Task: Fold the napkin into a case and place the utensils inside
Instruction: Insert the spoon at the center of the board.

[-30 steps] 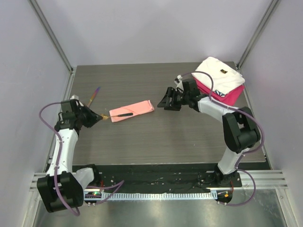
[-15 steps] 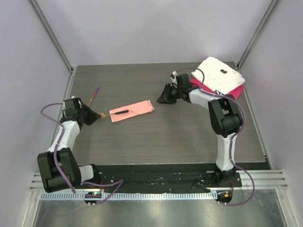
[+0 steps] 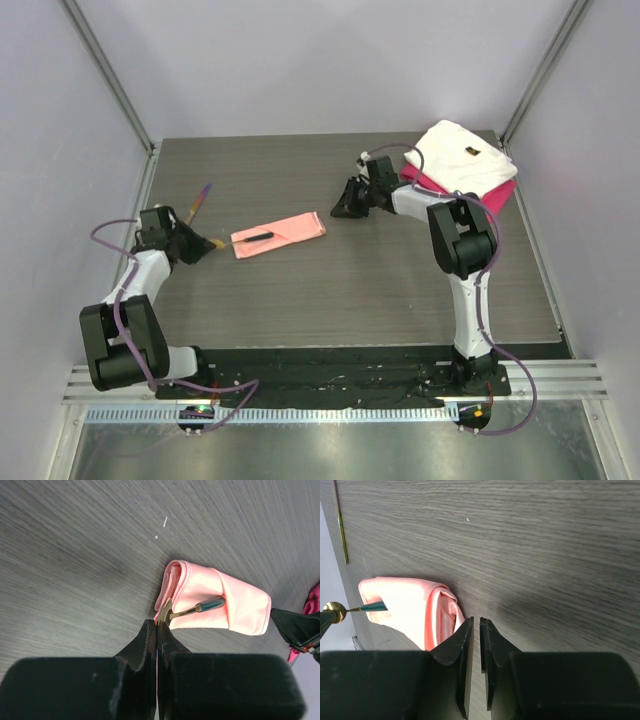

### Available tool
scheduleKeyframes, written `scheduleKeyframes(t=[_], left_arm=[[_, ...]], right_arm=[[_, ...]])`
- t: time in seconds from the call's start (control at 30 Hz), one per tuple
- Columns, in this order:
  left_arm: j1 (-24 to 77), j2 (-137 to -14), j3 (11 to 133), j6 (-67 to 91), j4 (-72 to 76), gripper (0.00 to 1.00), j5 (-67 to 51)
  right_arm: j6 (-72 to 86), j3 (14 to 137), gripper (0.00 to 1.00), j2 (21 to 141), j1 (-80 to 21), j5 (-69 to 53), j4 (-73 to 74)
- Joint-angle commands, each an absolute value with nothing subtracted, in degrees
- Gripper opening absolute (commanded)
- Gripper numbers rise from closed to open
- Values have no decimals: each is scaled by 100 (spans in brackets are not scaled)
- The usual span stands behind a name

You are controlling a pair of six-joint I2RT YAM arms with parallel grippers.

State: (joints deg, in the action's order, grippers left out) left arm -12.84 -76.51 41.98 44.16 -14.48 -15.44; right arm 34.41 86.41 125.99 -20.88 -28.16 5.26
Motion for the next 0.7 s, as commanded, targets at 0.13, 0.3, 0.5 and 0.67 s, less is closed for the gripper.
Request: scheduleKeyframes(t=[0.13, 0.3, 0.5, 0.67], left_arm=[[-1283, -7840, 4307, 4720, -844, 0, -1740], [-1204, -7936, 4350, 4808, -949, 0, -1758], [-1169, -7884, 4526, 4746, -1389, 0, -1678], [-993, -7954, 4544, 4808, -1292, 0, -1617]], right_arm=[[3691, 8886, 18, 12788, -2162, -2953, 185], [3770, 8965, 18, 12885, -2206, -3041, 185], [3779, 9026, 18, 12911, -2276, -2980, 202], [3858, 9149, 18, 13043, -2346, -3006, 184]])
